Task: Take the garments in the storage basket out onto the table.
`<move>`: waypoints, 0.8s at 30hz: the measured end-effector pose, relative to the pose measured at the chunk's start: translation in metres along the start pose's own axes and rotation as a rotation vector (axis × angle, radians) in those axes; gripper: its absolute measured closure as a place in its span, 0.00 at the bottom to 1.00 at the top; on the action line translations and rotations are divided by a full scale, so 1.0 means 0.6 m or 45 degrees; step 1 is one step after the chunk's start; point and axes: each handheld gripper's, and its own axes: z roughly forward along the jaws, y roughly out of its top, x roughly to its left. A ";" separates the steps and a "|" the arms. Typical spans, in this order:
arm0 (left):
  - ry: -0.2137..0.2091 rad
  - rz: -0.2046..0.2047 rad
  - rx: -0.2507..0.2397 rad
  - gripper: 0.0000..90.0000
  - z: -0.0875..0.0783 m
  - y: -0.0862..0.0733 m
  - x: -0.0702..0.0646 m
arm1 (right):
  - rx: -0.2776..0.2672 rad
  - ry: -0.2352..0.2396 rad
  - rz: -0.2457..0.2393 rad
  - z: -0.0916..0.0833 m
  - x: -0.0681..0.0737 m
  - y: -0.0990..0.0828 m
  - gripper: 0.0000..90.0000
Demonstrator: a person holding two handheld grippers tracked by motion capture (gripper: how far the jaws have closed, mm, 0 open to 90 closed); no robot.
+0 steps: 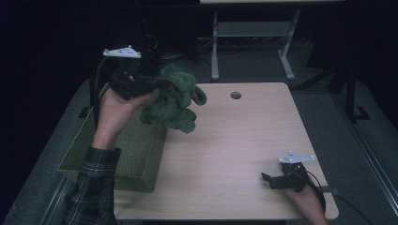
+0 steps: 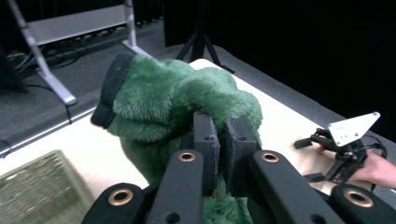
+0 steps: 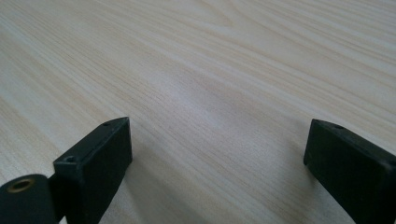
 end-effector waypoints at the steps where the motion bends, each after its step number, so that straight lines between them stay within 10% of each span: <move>1: -0.009 0.003 0.000 0.94 0.006 0.001 -0.005 | 0.001 0.001 0.001 0.000 0.000 0.000 0.08; 24: -0.171 0.061 0.059 0.94 0.148 -0.034 -0.093 | 0.000 -0.002 -0.002 0.000 0.000 0.000 0.08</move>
